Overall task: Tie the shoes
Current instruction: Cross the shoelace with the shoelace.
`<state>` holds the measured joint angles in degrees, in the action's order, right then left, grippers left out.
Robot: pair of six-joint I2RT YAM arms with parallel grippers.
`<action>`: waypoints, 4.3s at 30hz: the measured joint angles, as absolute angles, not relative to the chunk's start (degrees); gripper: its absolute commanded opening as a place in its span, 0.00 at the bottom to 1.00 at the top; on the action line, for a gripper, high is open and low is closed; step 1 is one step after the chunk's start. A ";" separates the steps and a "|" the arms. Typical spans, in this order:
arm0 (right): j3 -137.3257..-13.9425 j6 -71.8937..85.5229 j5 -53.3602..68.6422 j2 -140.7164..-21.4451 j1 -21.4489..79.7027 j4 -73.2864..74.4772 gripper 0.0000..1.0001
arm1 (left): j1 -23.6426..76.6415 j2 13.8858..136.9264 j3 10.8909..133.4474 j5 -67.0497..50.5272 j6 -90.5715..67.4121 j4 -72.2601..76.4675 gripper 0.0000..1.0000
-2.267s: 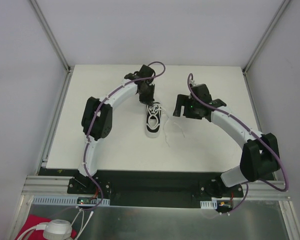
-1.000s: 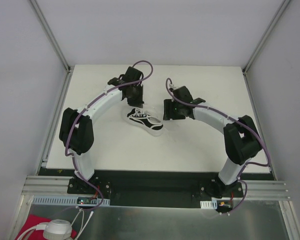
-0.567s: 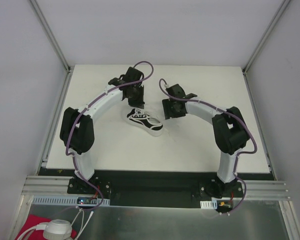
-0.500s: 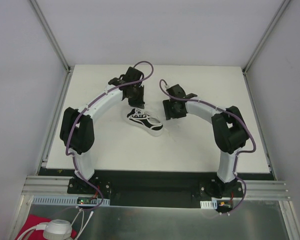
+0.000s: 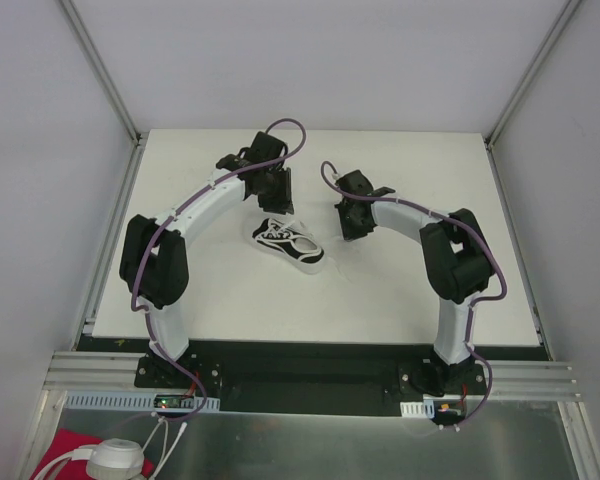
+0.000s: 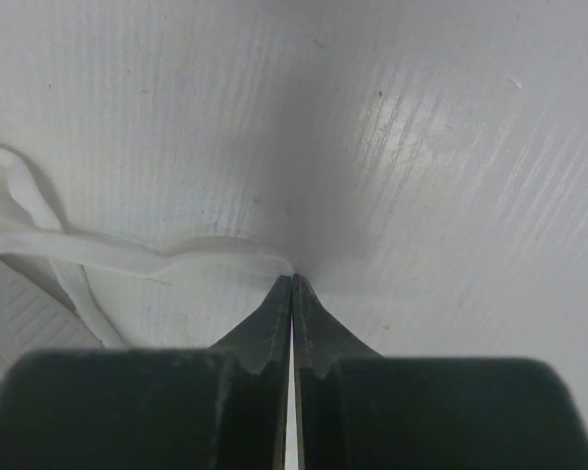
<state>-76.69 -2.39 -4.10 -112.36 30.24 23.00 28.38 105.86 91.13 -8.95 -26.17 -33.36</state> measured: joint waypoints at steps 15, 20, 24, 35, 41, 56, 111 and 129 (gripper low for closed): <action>-78.35 -2.42 -3.79 -110.93 30.24 23.68 0.01 | 15.81 94.83 70.41 -9.69 -35.51 -31.66 0.50; -82.96 -2.11 -3.40 -107.50 30.24 24.03 0.01 | 12.38 94.13 63.59 -8.47 -38.63 -32.03 0.42; -87.42 -1.50 -1.91 -104.40 30.24 23.88 0.01 | 13.21 97.34 63.68 -8.97 -39.11 -31.94 0.39; -90.70 -0.40 2.90 -92.27 32.32 24.34 0.01 | 16.69 119.26 88.09 -12.12 -32.88 -33.71 0.40; -90.48 0.89 3.75 -87.72 32.58 24.45 0.01 | 20.27 125.16 100.18 -14.22 -29.69 -33.43 0.46; -96.66 1.48 6.83 -98.94 33.17 26.98 0.01 | 8.54 103.96 88.42 -16.27 -18.00 -31.66 0.84; -101.45 4.47 16.01 -100.88 29.50 28.58 0.01 | 21.41 108.75 73.93 -25.12 -16.58 12.05 0.16; -84.29 6.35 13.15 -93.21 22.28 26.00 0.98 | 21.39 106.30 73.45 -20.80 -20.84 9.58 0.00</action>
<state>-84.29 6.35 13.15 -93.21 22.28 26.00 21.39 106.30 73.45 -20.80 -20.84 9.58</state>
